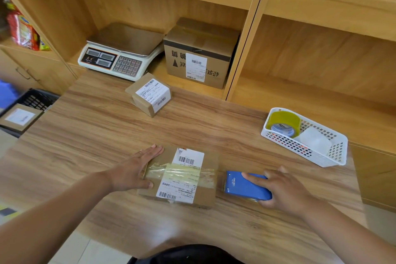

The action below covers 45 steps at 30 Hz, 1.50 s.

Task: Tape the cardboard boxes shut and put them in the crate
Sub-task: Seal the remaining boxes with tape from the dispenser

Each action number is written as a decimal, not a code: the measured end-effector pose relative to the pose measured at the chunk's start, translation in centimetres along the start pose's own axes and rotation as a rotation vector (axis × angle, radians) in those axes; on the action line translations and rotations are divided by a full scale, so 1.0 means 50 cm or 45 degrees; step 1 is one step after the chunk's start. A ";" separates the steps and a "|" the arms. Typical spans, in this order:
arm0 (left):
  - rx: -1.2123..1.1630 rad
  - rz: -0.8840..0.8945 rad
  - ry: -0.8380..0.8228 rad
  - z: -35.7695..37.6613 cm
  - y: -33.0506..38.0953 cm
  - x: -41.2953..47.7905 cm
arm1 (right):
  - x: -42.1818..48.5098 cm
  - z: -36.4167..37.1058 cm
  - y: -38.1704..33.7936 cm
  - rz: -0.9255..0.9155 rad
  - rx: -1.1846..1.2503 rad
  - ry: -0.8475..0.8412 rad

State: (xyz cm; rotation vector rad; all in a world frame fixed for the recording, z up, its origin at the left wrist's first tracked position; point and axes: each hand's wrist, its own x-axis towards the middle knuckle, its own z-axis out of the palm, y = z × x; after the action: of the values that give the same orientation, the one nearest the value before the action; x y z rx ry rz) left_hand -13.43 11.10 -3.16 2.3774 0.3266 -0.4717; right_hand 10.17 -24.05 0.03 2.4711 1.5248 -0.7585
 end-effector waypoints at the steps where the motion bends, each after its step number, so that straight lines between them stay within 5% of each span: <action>1: -0.007 -0.003 -0.001 0.000 -0.001 0.000 | 0.007 0.011 -0.006 0.006 0.025 0.033; 13: -0.061 0.046 -0.015 -0.006 -0.026 -0.006 | 0.012 0.002 -0.045 -0.062 -0.087 0.129; 26: -0.222 -0.025 -0.026 -0.045 -0.128 -0.058 | 0.009 -0.105 -0.213 -0.073 0.007 0.513; 38: -0.061 -0.035 0.020 -0.036 -0.189 -0.054 | 0.067 -0.246 -0.385 -0.071 -0.294 0.660; 45: -0.300 -0.040 0.302 -0.090 -0.127 -0.079 | 0.080 -0.311 -0.452 0.032 -0.317 0.328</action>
State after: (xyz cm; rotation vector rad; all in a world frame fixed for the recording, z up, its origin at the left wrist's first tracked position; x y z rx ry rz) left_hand -18.15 18.37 -2.03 2.2008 0.4989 -0.1537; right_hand -2.68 -4.34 14.66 2.4649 1.5544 -0.2328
